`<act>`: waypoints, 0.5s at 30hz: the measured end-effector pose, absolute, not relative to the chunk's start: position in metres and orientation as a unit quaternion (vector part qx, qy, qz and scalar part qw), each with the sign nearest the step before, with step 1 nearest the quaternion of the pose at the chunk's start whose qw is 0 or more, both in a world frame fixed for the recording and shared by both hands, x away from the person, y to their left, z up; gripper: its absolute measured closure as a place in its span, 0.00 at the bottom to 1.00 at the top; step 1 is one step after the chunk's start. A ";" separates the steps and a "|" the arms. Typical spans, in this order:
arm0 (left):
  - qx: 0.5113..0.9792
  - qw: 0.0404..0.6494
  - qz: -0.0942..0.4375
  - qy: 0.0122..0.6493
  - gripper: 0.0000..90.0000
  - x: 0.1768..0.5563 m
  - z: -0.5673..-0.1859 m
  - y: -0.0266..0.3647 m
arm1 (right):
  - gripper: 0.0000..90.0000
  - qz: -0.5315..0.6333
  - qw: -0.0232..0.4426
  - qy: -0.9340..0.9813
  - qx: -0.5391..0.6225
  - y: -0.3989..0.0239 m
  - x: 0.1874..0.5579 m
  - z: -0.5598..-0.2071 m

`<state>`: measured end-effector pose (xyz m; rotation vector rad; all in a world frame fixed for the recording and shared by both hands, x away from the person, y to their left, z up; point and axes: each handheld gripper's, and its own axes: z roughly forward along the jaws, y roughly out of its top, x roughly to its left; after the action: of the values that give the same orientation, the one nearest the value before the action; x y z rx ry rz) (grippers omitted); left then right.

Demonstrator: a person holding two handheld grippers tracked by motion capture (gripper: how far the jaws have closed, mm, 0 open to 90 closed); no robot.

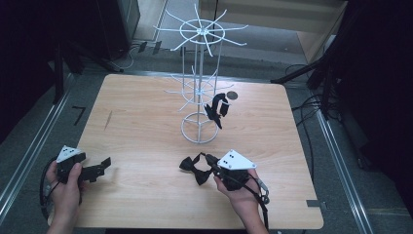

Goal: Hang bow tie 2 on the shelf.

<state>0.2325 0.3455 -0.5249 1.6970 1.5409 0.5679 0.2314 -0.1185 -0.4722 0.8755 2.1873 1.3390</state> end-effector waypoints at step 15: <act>0.664 0.381 0.219 0.605 0.00 0.233 -0.525 0.346 | 1.00 0.499 0.241 0.765 0.329 -0.135 0.240 -0.448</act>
<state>0.2327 0.3462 -0.5249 1.6940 1.5435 0.5599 0.2395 -0.1348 -0.4477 0.8995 2.0924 1.3643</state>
